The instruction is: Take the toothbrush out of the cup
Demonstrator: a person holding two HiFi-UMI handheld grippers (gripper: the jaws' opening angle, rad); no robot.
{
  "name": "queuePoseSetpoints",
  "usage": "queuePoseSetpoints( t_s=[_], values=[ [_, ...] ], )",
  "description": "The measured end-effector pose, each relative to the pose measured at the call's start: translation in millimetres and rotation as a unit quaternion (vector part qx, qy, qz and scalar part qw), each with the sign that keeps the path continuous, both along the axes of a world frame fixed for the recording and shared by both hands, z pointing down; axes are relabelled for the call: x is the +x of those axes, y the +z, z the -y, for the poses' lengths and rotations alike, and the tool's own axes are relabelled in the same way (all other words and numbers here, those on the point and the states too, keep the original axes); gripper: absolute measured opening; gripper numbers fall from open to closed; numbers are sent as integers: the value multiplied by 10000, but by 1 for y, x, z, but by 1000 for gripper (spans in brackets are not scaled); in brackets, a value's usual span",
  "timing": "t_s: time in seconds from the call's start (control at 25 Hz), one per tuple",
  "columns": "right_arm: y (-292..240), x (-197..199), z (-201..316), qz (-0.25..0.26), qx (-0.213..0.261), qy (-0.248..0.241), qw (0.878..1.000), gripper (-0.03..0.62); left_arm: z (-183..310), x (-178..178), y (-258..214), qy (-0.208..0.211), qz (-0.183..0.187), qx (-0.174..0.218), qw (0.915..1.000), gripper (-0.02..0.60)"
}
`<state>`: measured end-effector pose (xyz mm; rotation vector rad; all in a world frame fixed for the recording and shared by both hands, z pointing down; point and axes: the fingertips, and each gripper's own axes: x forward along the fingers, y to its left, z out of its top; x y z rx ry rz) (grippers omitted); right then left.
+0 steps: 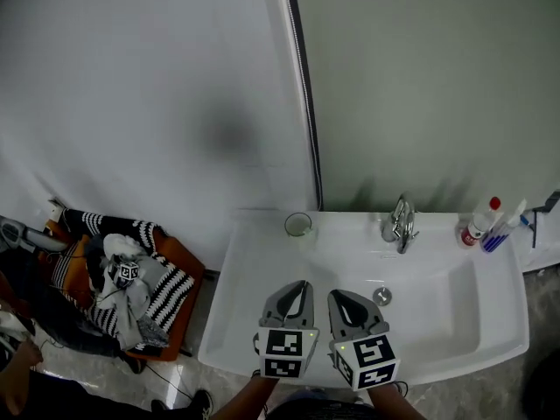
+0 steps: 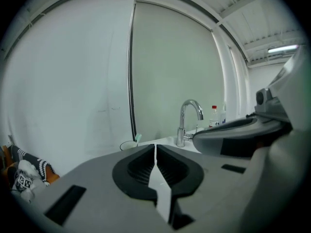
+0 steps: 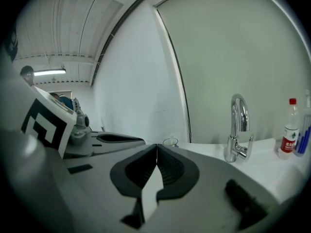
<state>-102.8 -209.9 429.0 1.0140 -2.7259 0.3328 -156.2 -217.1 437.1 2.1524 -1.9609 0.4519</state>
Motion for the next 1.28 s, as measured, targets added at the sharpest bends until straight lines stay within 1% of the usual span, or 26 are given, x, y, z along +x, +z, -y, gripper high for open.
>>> queuePoseSetpoints(
  t_s=[0.2,0.36,0.56,0.6,0.72,0.88,1.04,1.28],
  values=[
    [5,-7,12,-49,-21,210,9998,11,32,-14,5,237,-75,-25,9997,12],
    [6,-10,26,-44,-30,394,9992,11,53,-21,5,434,181,54,9989,12],
    [6,-19,39,-37,5,508,9987,11,75,-32,13,614,501,82,9968,13],
    [6,-20,42,-36,8,526,9986,11,79,-34,16,646,539,72,9964,15],
    [7,-20,48,-37,-15,593,9982,11,91,-37,25,747,651,14,9951,58],
    [7,-18,56,-61,-65,696,9975,11,106,-43,35,791,819,-65,9935,58],
    [9,-17,59,-106,-57,772,9969,11,117,-46,47,920,898,-174,9915,90],
    [17,-19,61,-80,-120,825,9965,12,130,-49,65,1007,1271,-236,9865,95]
  ],
)
